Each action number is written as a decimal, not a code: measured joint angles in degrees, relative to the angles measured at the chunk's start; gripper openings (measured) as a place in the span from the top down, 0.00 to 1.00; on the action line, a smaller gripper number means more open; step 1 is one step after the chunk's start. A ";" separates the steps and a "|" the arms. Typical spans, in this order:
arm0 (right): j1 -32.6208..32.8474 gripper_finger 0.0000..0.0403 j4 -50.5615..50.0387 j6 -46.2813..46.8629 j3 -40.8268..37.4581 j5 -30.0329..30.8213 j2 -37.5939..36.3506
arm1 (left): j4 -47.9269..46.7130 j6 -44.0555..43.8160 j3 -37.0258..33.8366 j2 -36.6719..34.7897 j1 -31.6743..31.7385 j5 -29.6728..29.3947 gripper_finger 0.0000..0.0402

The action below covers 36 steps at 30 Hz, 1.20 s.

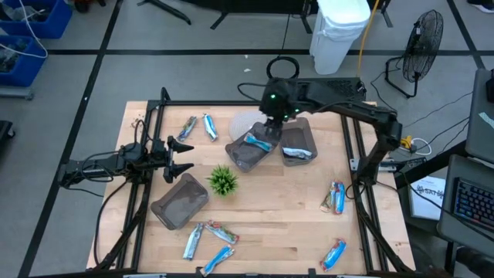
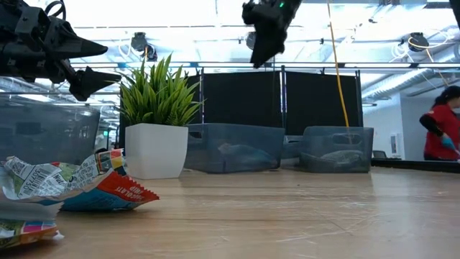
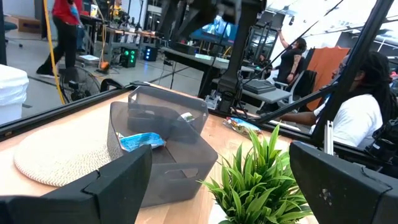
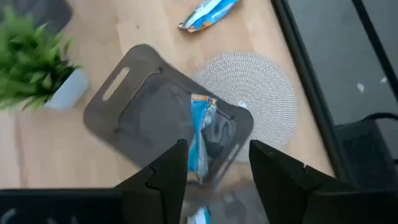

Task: Pick and place Granola Bars by type
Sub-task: Put the yellow granola bar into the top left black bin

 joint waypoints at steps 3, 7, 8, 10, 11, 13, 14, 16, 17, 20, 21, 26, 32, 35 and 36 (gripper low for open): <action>0.01 0.60 -5.92 -4.05 2.14 -0.06 -1.82 | 0.01 0.00 -0.01 0.00 0.00 0.00 0.06; 0.46 0.60 -13.07 -9.35 3.84 -1.28 -4.73 | 0.02 0.00 0.00 0.00 0.02 0.00 0.06; 0.81 0.60 -14.44 -10.80 3.88 -1.28 -5.56 | 0.02 0.00 0.00 0.00 0.01 0.00 0.06; 1.61 0.60 -17.35 -13.79 3.88 -1.31 -7.08 | 0.02 0.00 -0.02 0.00 0.02 0.00 0.06; 2.09 0.60 -18.59 -15.23 3.88 -1.32 -7.79 | 0.02 0.00 0.00 0.00 0.00 0.00 0.06; 3.07 0.60 -20.98 -17.70 3.88 -1.31 -9.18 | 0.01 0.00 -0.01 0.00 0.00 0.00 0.06; 3.66 0.60 -21.98 -18.79 3.88 -1.30 -9.74 | 0.02 -0.01 -0.01 0.00 0.00 0.00 0.06; 4.97 0.60 -24.14 -21.43 3.88 -1.30 -10.80 | 0.02 0.00 -0.02 0.00 0.01 0.00 0.06; 5.81 0.60 -25.33 -23.39 3.88 -1.28 -11.23 | 0.02 -0.01 0.00 0.00 0.01 0.00 0.06; 9.29 0.60 -29.31 -30.75 3.84 -1.27 -12.64 | 0.00 0.00 -0.02 0.00 0.02 0.00 0.06; 10.66 0.60 -29.82 -32.81 3.75 -0.95 -13.13 | 0.00 0.00 0.00 0.00 0.00 0.00 0.06; 19.04 0.59 -29.45 -41.44 1.09 3.50 -16.24 | 0.02 0.00 -0.02 0.00 0.01 0.00 0.06; 27.64 0.53 -29.41 -42.86 -6.04 6.48 -19.25 | 0.02 -0.01 -0.02 -0.01 0.00 0.00 0.06; 31.12 0.48 -29.43 -40.46 -10.38 6.41 -20.74 | 0.02 0.00 -0.01 0.00 0.00 0.00 0.06; 32.22 0.45 -29.44 -39.28 -11.86 6.23 -21.15 | 0.02 -0.01 -0.01 0.00 0.00 0.00 0.06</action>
